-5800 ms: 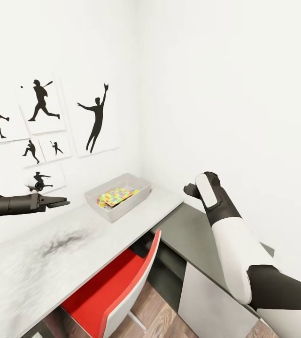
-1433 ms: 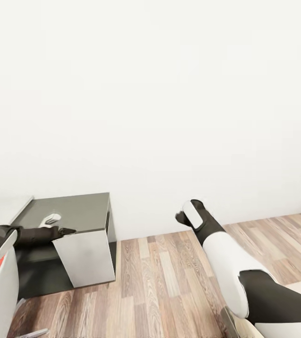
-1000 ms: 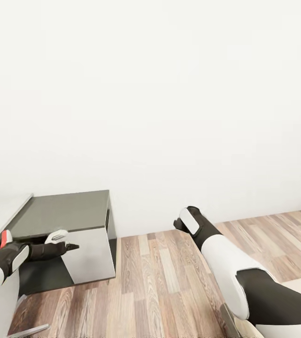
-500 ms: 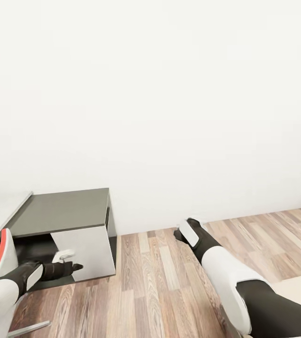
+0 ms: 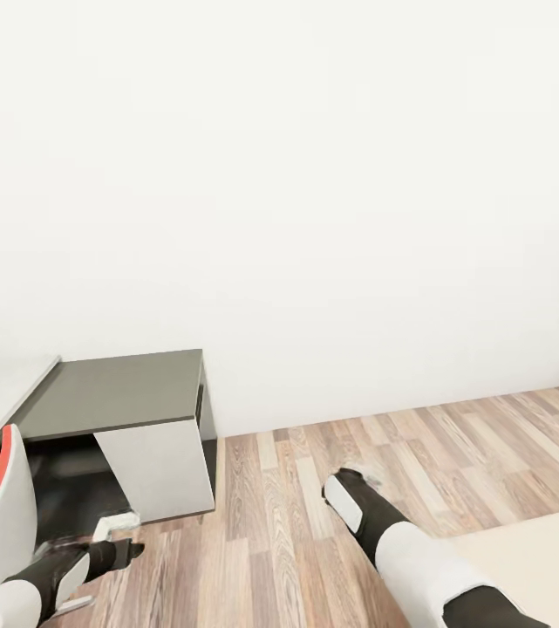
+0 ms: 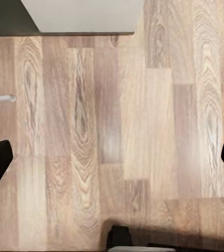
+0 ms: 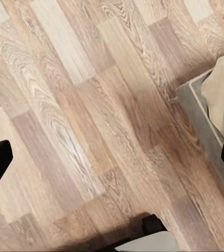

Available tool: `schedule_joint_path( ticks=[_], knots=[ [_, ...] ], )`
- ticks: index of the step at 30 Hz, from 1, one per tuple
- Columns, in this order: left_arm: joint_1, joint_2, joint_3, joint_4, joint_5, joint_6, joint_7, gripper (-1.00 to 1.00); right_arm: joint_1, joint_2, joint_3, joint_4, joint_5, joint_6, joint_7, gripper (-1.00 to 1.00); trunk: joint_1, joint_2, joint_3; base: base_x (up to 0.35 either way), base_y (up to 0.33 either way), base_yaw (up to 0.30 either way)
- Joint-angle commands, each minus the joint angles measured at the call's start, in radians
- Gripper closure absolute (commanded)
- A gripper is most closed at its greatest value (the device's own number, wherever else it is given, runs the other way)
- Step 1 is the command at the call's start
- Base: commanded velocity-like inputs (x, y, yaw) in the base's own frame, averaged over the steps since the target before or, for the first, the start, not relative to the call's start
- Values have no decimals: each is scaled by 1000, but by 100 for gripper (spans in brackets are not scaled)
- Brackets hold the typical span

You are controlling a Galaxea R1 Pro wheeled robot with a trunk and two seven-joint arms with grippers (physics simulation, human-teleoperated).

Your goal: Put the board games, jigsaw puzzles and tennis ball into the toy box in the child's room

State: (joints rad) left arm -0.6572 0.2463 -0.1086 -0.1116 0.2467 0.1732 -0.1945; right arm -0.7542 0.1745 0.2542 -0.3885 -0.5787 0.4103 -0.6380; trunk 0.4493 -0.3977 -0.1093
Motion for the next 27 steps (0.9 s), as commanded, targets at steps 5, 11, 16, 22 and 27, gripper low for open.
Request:
schedule_joint_path(
  ticks=[5,11,16,22,27],
  knots=[
    [71,-13,-7,-2,-20,-54,73,-100,96,0,58,3,-1,-68,-6,-100,1,-2,-2,0,0,0],
    [166,-20,-7,19,-46,-169,126,-100,252,0,70,14,0,-182,-5,-100,1,-2,-2,0,0,0],
    [240,-28,-6,43,-50,-227,153,-100,349,0,71,102,0,-278,-5,-100,1,-2,-2,0,0,0],
    [337,-31,-6,49,-49,-269,163,-100,421,0,70,284,-4,-450,5,-100,1,-2,-2,0,0,0],
    [391,-32,-6,54,-48,-275,164,-100,515,0,67,346,-11,-590,49,-100,1,-2,-2,0,0,0]
  ],
)
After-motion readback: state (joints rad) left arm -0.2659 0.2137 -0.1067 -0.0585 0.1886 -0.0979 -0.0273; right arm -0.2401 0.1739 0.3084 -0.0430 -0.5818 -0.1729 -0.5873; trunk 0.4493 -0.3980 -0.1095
